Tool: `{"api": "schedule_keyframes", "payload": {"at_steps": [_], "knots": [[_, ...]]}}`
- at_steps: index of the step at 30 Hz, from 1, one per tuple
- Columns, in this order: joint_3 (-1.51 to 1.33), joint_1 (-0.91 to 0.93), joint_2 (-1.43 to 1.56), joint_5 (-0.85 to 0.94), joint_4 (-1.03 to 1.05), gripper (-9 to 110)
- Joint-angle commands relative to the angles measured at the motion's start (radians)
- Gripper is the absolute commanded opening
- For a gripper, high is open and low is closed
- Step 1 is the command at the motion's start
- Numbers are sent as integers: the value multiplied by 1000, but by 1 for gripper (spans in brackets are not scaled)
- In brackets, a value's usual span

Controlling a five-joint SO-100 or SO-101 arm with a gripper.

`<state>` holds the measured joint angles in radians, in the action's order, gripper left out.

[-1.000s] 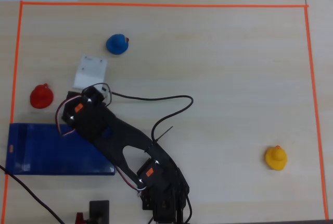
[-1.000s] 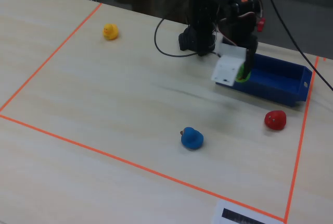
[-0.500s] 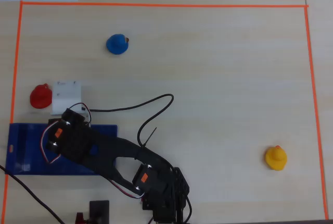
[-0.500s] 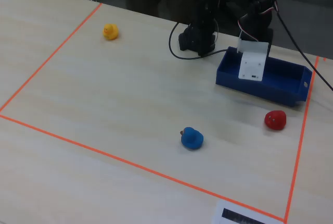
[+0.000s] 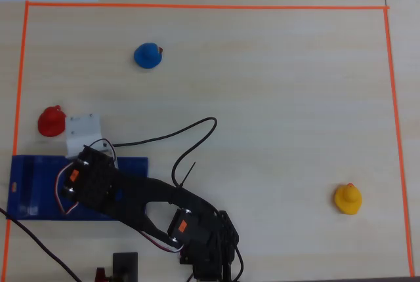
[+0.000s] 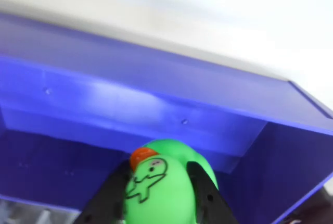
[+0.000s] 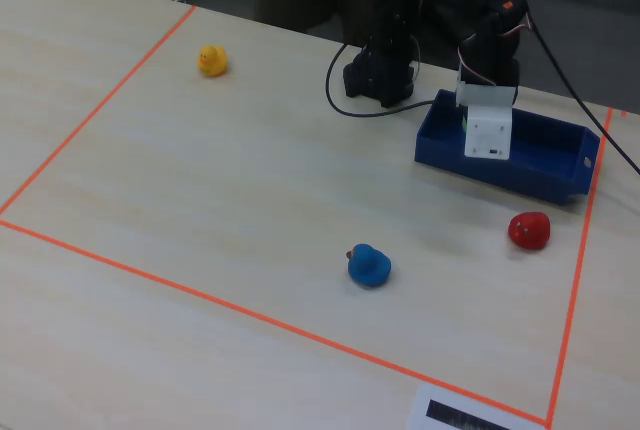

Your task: Grasp green duck and put it into box.

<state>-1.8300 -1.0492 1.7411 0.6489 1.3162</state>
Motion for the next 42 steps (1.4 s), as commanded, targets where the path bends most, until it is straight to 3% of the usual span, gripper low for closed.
{"api": "schedule_keyframes", "payload": {"at_steps": [1, 8, 17, 28, 31, 37, 42], "knots": [[6, -3, 52, 20, -17, 23], [92, 86, 84, 57, 29, 27], [186, 560, 196, 278, -100, 26], [-331, 1005, 689, 417, -652, 13], [-511, 1077, 876, 492, -752, 0], [-836, 1124, 1235, 621, -815, 0], [-960, 1117, 1401, 624, -707, 0]]}}
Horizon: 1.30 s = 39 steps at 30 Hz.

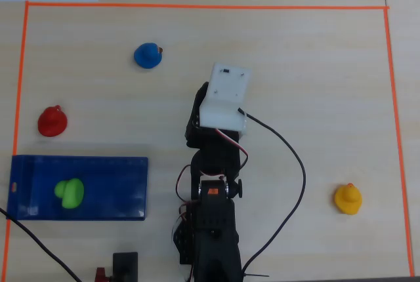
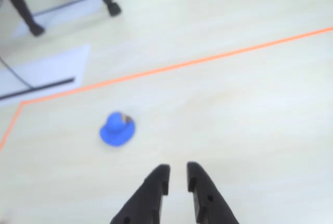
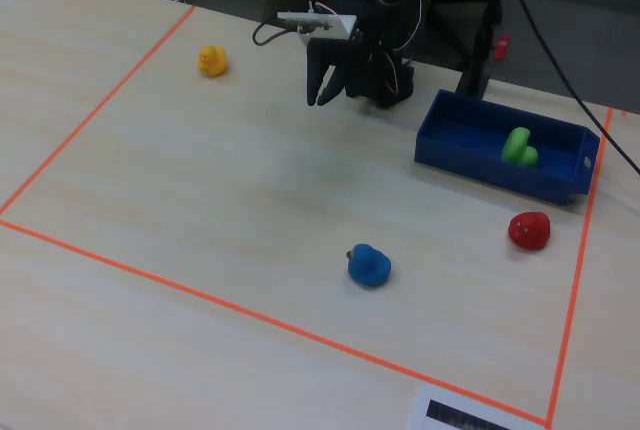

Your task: Grasp green duck and put it into box.

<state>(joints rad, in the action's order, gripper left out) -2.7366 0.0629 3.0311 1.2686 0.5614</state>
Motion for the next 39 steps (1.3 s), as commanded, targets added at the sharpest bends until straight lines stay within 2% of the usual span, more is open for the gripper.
{"api": "schedule_keyframes", "payload": {"at_steps": [1, 8, 13, 22, 26, 30, 39], "knots": [[-78, 3, 132, 2, 61, 0], [-275, -38, 279, -29, 183, 0], [-364, -48, 279, -21, 278, 0], [-374, -98, 281, 17, 747, 0], [-374, -94, 281, 11, 746, 0], [-374, -94, 281, 8, 746, 6], [-374, -92, 281, 8, 749, 6]]}}
